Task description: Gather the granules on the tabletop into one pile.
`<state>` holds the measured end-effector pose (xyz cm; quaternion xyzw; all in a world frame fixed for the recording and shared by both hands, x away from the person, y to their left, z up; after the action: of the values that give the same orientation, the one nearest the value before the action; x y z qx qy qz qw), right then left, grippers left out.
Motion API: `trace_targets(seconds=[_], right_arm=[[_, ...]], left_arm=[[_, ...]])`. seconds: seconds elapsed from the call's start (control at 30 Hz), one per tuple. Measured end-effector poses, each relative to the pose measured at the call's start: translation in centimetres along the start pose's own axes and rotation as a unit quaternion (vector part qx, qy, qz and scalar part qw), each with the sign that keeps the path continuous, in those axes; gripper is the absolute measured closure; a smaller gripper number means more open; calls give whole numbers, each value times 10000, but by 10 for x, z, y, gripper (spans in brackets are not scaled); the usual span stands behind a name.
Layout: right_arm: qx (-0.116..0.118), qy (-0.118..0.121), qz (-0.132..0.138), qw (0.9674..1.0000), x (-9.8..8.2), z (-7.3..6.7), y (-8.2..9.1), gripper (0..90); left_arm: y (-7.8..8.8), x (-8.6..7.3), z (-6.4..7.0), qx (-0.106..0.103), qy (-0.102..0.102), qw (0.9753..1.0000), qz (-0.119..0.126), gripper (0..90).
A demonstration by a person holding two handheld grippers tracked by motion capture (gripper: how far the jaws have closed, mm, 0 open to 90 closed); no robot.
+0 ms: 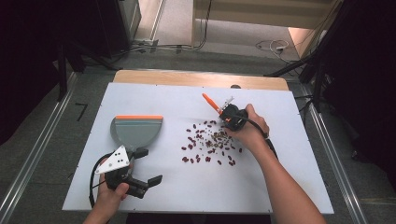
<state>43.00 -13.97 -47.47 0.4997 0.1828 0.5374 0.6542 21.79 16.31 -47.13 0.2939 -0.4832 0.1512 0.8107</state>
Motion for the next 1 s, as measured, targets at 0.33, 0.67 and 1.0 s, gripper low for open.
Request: trace_targets(seconds=[0.33,0.67,1.0], right_arm=[[446,178,191,9987,-4,-23,16,685],[354,306,483,9977,-3,-14,34,688],[-178,1017,603,9928,45,7,13,688]], left_arm=[[0,0,-1,-10,-10,10000,-19,1],[1,0,-1,-1,6,10000,-3,1],[2,0,-2,-14,27,10000,1,1]])
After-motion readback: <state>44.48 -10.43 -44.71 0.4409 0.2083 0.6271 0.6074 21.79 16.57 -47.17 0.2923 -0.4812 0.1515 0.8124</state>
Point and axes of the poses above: each handheld gripper's, and its own axes: y roughly backward along the jaws, x roughly out of its top, z roughly to its right, the point moved 3 cm from there along -y, roughly forward along the jaws, and after that the axes turned 12 degrees about y, right-handed, at the moved point
